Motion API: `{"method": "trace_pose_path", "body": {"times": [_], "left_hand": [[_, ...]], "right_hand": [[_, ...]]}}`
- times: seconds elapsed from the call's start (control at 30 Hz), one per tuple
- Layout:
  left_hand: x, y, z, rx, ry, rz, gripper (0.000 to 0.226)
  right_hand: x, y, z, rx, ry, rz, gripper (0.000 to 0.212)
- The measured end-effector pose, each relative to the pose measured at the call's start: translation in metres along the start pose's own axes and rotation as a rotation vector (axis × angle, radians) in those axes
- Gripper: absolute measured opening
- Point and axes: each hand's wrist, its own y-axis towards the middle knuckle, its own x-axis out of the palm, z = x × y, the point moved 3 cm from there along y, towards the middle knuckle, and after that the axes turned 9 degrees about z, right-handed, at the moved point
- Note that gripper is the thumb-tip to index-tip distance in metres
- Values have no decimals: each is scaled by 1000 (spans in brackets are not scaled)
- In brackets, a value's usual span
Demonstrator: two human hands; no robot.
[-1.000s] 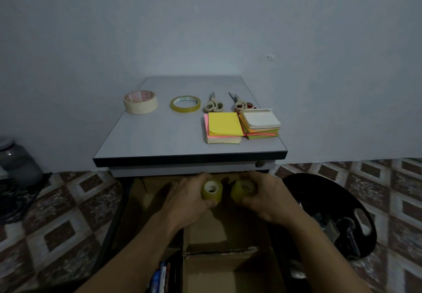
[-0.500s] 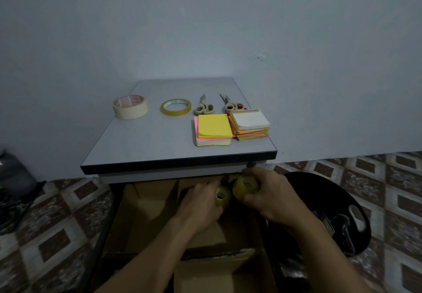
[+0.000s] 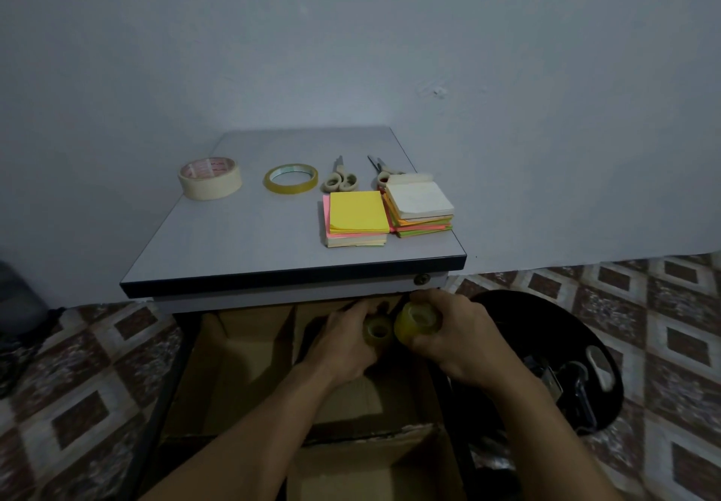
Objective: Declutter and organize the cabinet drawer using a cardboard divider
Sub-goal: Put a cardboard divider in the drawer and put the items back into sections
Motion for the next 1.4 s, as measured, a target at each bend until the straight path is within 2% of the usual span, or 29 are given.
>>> {"method": "trace_pose_path", "body": {"times": [0.33,0.5,0.63,0.8,0.93,1.13,1.3,1.4], "left_hand": [[-15,-9,-1,5,-39,-48,68],[-57,-31,-3,162,114,109,47],[-85,-45,-31,182,198,235,38],[-107,-65,-65,211,293,372,53],[-129,-78,-92,78,444,410,52],[-139,-90,-115,60,204,360,53],[-134,-87,-115,102,235,391,47],[-133,-86,-117,98,238,389,43]], "right_hand": [[2,-1,0,19,-6,-10,60],[6,-1,-7,-12,8,-29,60],[14,1,-21,-44,10,-48,66],[36,5,-42,-102,46,-121,61],[66,14,-50,-112,41,-146,59],[106,31,-53,-67,-73,-215,51],[124,32,-54,-120,-163,-282,49],[130,31,-53,-97,-165,-260,45]]}}
